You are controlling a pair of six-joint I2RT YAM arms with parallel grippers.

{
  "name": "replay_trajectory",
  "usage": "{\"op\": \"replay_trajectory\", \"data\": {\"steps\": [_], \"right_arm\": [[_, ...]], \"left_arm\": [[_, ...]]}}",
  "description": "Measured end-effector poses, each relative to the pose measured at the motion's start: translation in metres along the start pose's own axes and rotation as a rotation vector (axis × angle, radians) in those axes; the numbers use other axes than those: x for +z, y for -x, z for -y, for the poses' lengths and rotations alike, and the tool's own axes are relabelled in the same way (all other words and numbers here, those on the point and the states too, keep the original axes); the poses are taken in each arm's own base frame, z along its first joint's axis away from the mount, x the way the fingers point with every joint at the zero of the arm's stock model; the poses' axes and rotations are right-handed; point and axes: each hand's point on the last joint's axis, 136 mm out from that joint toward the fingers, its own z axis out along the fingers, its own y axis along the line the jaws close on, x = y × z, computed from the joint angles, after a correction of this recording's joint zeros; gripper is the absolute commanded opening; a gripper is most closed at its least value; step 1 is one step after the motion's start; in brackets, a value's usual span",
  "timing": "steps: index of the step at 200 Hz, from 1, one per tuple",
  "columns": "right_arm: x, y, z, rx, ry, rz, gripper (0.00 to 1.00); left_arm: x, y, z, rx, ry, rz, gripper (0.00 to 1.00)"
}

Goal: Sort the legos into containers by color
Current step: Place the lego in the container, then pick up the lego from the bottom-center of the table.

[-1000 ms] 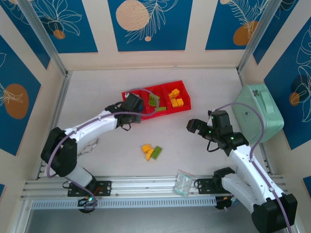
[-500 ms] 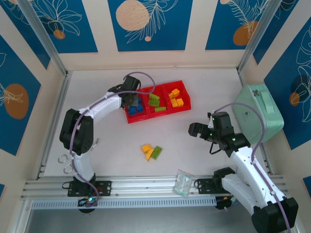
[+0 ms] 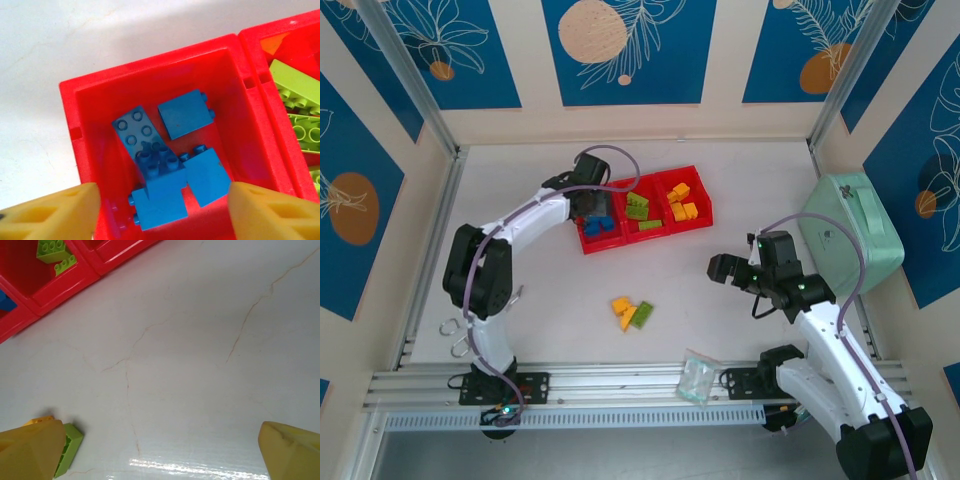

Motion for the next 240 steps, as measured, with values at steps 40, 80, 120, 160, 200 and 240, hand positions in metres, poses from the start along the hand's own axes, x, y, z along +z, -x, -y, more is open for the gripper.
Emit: {"op": "replay_trajectory", "data": {"steps": [40, 80, 120, 160, 200, 240], "right_arm": [[0.001, -0.008, -0.026, -0.030, 0.104, -0.062, 0.99], [0.012, -0.017, -0.078, -0.208, 0.167, -0.173, 0.99], [0.035, -0.018, -0.141, -0.415, 0.140, -0.261, 0.99], [0.074, -0.043, -0.190, -0.498, 0.120, -0.370, 0.99], [0.113, -0.091, -0.194, -0.509, 0.055, -0.527, 0.94], [0.137, -0.123, -0.214, -0.587, -0.032, -0.585, 0.90]], "left_arm": [[-0.053, -0.004, -0.014, -0.018, -0.037, 0.073, 0.99], [-0.113, -0.034, -0.044, -0.062, -0.060, 0.143, 0.99], [-0.148, -0.073, -0.059, -0.065, -0.115, 0.137, 0.99], [-0.192, -0.106, -0.074, -0.073, -0.178, 0.151, 0.99], [-0.221, -0.129, -0.091, -0.078, -0.186, 0.168, 0.99], [-0.239, -0.151, -0.105, -0.088, -0.216, 0.241, 0.99]]}}
